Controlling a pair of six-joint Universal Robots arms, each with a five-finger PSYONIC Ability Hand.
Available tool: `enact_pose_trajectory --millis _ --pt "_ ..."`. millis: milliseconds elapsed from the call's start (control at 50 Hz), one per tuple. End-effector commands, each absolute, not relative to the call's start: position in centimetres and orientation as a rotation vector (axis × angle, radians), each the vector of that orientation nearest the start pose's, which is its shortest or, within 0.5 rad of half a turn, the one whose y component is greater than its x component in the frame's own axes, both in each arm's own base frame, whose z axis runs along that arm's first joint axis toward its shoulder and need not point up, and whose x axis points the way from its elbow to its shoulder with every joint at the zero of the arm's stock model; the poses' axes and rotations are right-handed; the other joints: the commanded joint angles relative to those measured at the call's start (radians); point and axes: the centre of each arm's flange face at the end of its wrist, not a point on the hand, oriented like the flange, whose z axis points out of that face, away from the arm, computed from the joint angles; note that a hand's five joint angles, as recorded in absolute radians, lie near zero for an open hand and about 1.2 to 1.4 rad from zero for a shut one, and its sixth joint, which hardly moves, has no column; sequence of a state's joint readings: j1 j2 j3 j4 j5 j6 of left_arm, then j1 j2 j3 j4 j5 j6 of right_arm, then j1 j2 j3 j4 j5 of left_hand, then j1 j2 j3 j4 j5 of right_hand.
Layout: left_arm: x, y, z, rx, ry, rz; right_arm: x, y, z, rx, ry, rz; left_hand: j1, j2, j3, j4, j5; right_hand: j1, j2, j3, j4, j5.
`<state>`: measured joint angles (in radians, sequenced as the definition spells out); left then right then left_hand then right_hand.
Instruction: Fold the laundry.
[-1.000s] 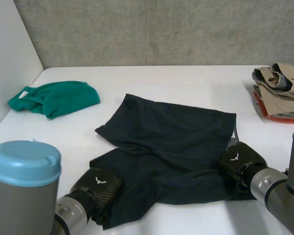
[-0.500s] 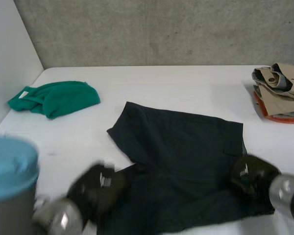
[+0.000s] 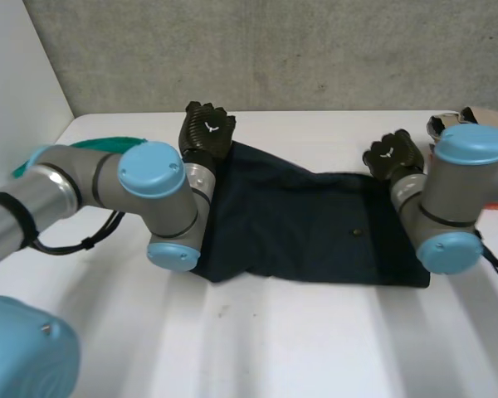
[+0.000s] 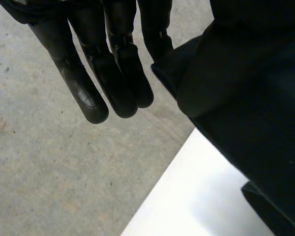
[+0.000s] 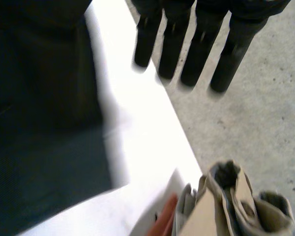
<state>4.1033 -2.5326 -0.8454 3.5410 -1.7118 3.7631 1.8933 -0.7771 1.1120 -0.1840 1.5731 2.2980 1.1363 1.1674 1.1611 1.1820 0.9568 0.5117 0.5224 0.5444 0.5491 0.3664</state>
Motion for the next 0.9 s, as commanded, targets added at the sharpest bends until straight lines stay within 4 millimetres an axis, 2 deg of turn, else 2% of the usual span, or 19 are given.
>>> enact_pose_trajectory --millis 20,100,160,200,240,280,320,360,400,480,560,580,600,620,700,760,800,860,900 --pt "-40.1 -35.4 15.7 1.023 1.652 -2.353 29.0 -41.2 14.9 -1.408 2.169 -2.362 -0.906 -0.937 -0.93 -0.951 -0.901 -0.337 -0.348 -0.37 -0.375 -0.366" --pt "-40.9 -33.5 17.0 1.02 1.624 -2.421 28.1 -40.0 16.2 -1.329 2.27 -2.353 -0.962 -0.993 -0.987 -1.007 -0.957 -0.337 -0.348 -0.37 -0.375 -0.366" --pt "-40.3 -32.2 18.8 1.01 1.61 -2.449 26.7 -37.8 19.6 -1.238 2.303 -2.347 -0.962 -0.993 -0.987 -1.007 -0.957 -0.337 -0.348 -0.37 -0.375 -0.366" --pt "-39.7 -31.4 19.5 1.012 1.613 -2.45 25.7 -35.0 21.7 -1.21 2.345 -2.262 -0.962 -0.993 -0.987 -1.007 -0.957 -0.337 -0.348 -0.37 -0.375 -0.366" --pt "-38.9 -30.4 20.1 1.016 1.625 -2.439 25.1 -33.1 22.2 -1.207 2.381 -2.165 -0.962 -0.993 -0.987 -1.007 -0.957 -0.337 -0.348 -0.37 -0.375 -0.366" --pt "-38.3 -29.7 20.5 1.018 1.641 -2.426 24.1 -31.0 21.3 -1.193 2.454 -1.966 -0.962 -0.993 -0.987 -1.007 -0.957 -0.337 -0.348 -0.37 -0.375 -0.366" --pt "-37.3 -28.5 20.6 1.029 1.687 -2.4 22.9 -30.2 19.9 -1.151 2.518 -1.812 -0.962 -0.993 -0.987 -1.007 -0.957 -0.337 -0.348 -0.37 -0.375 -0.366" --pt "-36.4 -27.4 20.7 1.023 1.741 -2.396 21.0 -29.1 17.4 -1.04 2.579 -1.583 -0.962 -0.993 -0.987 -1.007 -0.957 -0.337 -0.348 -0.37 -0.375 -0.366" --pt "-35.6 -26.2 20.5 1.014 1.819 -2.397 20.5 -28.4 16.5 -1.005 2.569 -1.518 -0.962 -0.993 -0.987 -1.007 -0.957 -0.337 -0.348 -0.37 -0.375 -0.366" --pt "-34.5 -24.4 20.1 0.973 1.966 -2.421 19.9 -28.5 15.3 -0.961 2.537 -1.538 -0.962 -0.993 -0.987 -1.007 -0.957 -0.336 -0.347 -0.369 -0.373 -0.365" --pt "-34.2 -23.8 20.0 0.946 2.027 -2.432 19.5 -29.8 14.3 -0.945 2.501 -1.65 -0.962 -0.993 -0.987 -1.007 -0.957 -0.075 -0.086 -0.108 -0.113 -0.104" --pt "-34.2 -23.8 20.1 0.942 2.03 -2.436 19.5 -30.0 13.9 -0.949 2.504 -1.657 -0.962 -0.993 -0.987 -1.007 -0.957 0.051 0.04 0.018 0.013 0.021" --pt "-34.2 -23.8 20.1 0.94 2.032 -2.434 19.4 -30.4 13.5 -0.948 2.509 -1.667 -0.962 -0.993 -0.987 -1.007 -0.957 0.325 0.314 0.292 0.288 0.296" --pt "-34.1 -23.8 20.1 0.939 2.031 -2.433 19.2 -30.9 13.2 -0.938 2.523 -1.674 -0.962 -0.993 -0.987 -1.007 -0.957 0.879 0.868 0.846 0.842 0.85" --pt "-33.8 -23.5 20.5 0.932 2.027 -2.437 17.1 -32.1 13.4 -0.934 2.598 -1.78 -0.962 -0.993 -0.987 -1.007 -0.957 0.885 0.874 0.852 0.847 0.855" --pt "-33.4 -23.1 21.7 0.913 2.004 -2.472 15.8 -32.3 15.8 -1.051 2.619 -1.908 -0.962 -0.993 -0.987 -1.007 -0.957 0.885 0.874 0.852 0.847 0.855" --pt "-33.2 -22.9 22.2 0.908 1.992 -2.484 15.0 -32.1 17.2 -1.217 2.617 -1.982 -0.962 -0.993 -0.987 -1.007 -0.957 0.885 0.874 0.852 0.847 0.855" --pt "-32.9 -22.6 23.2 0.889 1.972 -2.511 15.1 -32.2 18.0 -1.439 2.576 -2.047 -0.962 -0.993 -0.987 -1.007 -0.957 0.885 0.874 0.852 0.847 0.855" --pt "-32.8 -22.6 23.5 0.883 1.963 -2.518 17.1 -31.8 18.9 -1.597 2.431 -2.128 -0.962 -0.993 -0.987 -1.007 -0.957 0.885 0.874 0.852 0.847 0.855"
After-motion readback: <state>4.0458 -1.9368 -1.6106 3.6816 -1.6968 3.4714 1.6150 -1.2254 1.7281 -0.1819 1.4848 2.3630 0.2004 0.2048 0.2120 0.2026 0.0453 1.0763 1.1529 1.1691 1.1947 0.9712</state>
